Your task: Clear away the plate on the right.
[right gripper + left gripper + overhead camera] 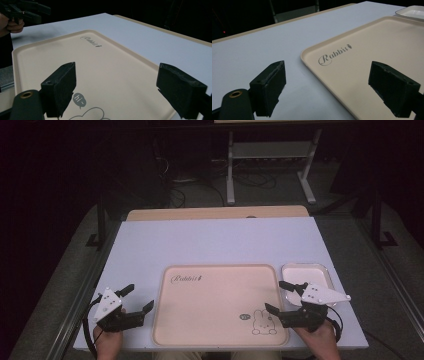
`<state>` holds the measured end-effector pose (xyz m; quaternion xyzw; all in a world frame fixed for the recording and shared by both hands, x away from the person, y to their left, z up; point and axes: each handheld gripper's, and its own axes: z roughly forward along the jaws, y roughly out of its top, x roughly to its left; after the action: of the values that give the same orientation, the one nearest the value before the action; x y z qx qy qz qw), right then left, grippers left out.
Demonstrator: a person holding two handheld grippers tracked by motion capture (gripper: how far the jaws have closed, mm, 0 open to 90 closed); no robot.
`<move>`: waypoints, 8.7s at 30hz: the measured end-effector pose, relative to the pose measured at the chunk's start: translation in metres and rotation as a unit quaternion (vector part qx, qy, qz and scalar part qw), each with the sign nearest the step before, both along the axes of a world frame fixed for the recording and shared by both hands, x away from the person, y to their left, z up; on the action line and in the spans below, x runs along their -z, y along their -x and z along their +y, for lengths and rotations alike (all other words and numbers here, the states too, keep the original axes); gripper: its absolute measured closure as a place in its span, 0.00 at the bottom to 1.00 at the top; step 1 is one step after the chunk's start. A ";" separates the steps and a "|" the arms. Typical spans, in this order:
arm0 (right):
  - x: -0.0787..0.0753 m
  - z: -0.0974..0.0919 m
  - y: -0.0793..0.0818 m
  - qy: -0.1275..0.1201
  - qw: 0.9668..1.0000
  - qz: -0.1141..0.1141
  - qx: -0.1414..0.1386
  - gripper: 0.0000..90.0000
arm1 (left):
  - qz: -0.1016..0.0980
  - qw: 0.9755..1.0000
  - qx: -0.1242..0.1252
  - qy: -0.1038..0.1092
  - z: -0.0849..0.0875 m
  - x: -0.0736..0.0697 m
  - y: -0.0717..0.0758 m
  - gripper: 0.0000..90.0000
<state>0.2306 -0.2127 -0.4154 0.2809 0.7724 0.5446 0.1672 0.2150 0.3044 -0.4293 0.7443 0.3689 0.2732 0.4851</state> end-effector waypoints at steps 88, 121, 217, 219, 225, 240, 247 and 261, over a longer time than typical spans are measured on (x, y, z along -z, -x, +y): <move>-0.008 -0.075 0.029 0.002 1.000 0.010 0.015 0.16 | -0.019 1.000 0.005 -0.001 0.002 -0.003 0.006 0.16; -0.012 -0.105 0.036 0.008 0.999 0.014 0.037 0.17 | -0.019 1.000 0.008 0.000 0.001 -0.003 0.007 0.15; 0.004 -0.163 -0.070 0.111 0.944 0.213 0.225 0.57 | -0.016 1.000 0.011 0.000 0.001 -0.002 0.006 0.16; 0.005 -0.161 -0.073 0.109 0.939 0.229 0.231 0.59 | -0.016 1.000 0.011 0.001 0.001 -0.003 0.006 0.15; 0.008 -0.160 -0.081 0.096 0.919 0.285 0.255 0.65 | -0.017 1.000 0.011 0.001 0.002 -0.003 0.006 0.15; 0.008 -0.156 -0.093 0.107 0.890 0.351 0.271 0.76 | -0.016 1.000 0.012 0.001 0.002 -0.003 0.006 0.16; 0.012 -0.154 -0.098 0.116 0.876 0.378 0.276 0.82 | -0.016 1.000 0.012 0.001 0.002 -0.003 0.006 0.15; 0.017 -0.150 -0.100 0.112 0.865 0.397 0.287 0.93 | -0.016 1.000 0.012 0.000 0.002 -0.003 0.006 0.16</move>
<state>0.3308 -0.3623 -0.4321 0.6622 0.7143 0.2250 0.0260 0.2086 0.3063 -0.4261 0.7444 0.3519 0.2789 0.4943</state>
